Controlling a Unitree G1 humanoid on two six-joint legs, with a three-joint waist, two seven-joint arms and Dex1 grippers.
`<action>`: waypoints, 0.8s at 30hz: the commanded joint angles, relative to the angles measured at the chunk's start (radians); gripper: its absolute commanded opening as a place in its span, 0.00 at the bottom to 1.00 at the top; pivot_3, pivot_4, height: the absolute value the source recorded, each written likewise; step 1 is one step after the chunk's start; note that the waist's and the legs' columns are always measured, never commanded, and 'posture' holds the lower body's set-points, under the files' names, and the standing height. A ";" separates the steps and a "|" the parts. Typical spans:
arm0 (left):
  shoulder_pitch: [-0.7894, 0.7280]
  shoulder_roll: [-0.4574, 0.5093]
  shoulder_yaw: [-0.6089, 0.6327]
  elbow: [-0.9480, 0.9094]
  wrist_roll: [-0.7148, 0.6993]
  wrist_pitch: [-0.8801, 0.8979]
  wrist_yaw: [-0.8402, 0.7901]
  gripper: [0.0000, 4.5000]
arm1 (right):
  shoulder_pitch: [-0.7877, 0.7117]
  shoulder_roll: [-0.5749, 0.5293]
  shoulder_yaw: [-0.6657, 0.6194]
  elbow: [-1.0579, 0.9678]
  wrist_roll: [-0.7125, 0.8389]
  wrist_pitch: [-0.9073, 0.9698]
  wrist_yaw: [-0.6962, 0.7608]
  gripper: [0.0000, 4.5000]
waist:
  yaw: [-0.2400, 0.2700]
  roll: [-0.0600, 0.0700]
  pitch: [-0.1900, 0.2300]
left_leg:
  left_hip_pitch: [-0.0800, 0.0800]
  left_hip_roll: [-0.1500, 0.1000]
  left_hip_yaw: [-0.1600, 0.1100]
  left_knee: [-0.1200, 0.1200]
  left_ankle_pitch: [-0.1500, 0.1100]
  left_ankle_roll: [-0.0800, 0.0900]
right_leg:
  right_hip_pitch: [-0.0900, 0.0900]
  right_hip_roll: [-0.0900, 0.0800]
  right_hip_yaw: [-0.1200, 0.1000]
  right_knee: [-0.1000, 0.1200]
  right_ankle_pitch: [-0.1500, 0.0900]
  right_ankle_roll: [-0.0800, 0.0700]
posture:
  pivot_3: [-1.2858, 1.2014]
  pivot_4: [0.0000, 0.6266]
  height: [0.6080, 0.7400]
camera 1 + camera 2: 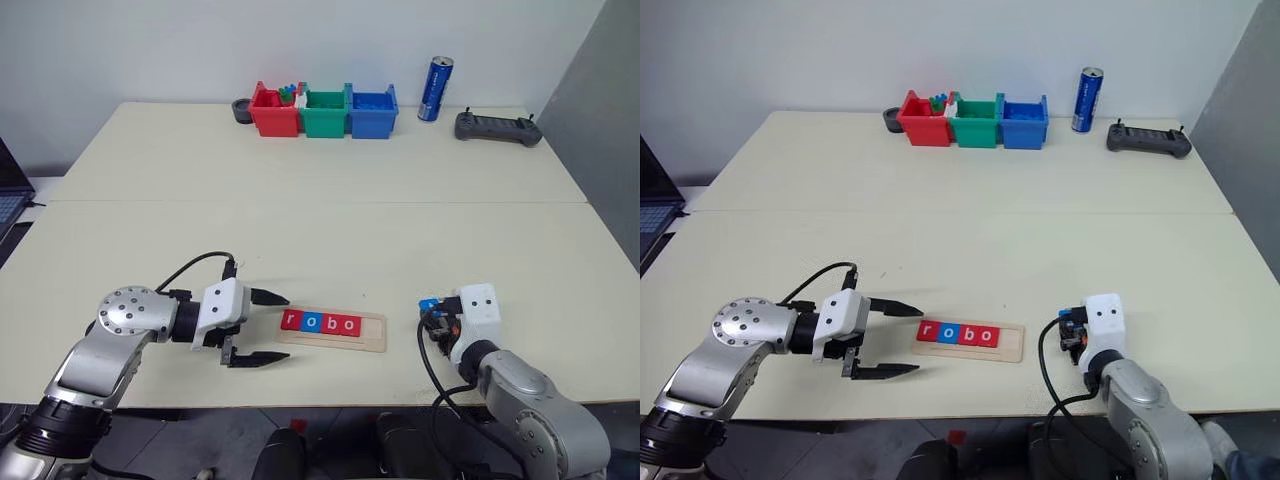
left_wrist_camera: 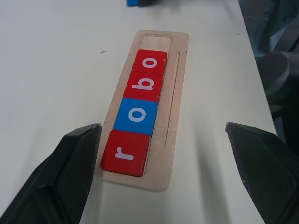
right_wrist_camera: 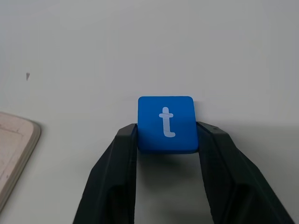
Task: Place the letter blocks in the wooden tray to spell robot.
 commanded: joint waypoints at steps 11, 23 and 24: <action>0.013 0.008 0.040 0.028 -0.005 -0.056 -0.012 1.00 | -0.211 -0.301 -0.081 0.047 0.132 -0.082 0.359 1.00 | 0.000 0.002 0.001 | 0.000 0.000 0.000 0.000 0.000 0.000 | 0.000 0.000 0.000 0.000 0.000 0.000 | 0.52 0.24 1.00; 0.018 -0.008 0.020 0.065 0.011 -0.108 -0.005 1.00 | -0.322 -0.765 0.171 0.469 0.024 -0.634 1.007 1.00 | -0.001 0.001 0.001 | 0.000 0.000 0.001 0.001 -0.001 0.001 | 0.000 0.000 0.000 -0.001 0.002 -0.003 | 0.52 0.24 1.00; 0.020 -0.007 0.021 0.066 0.011 -0.111 -0.005 1.00 | -0.346 -0.763 0.184 0.506 0.009 -0.659 1.023 1.00 | -0.001 0.001 0.001 | 0.000 0.000 0.001 0.001 -0.001 0.001 | 0.000 0.000 0.000 -0.001 0.002 -0.003 | 0.52 0.24 1.00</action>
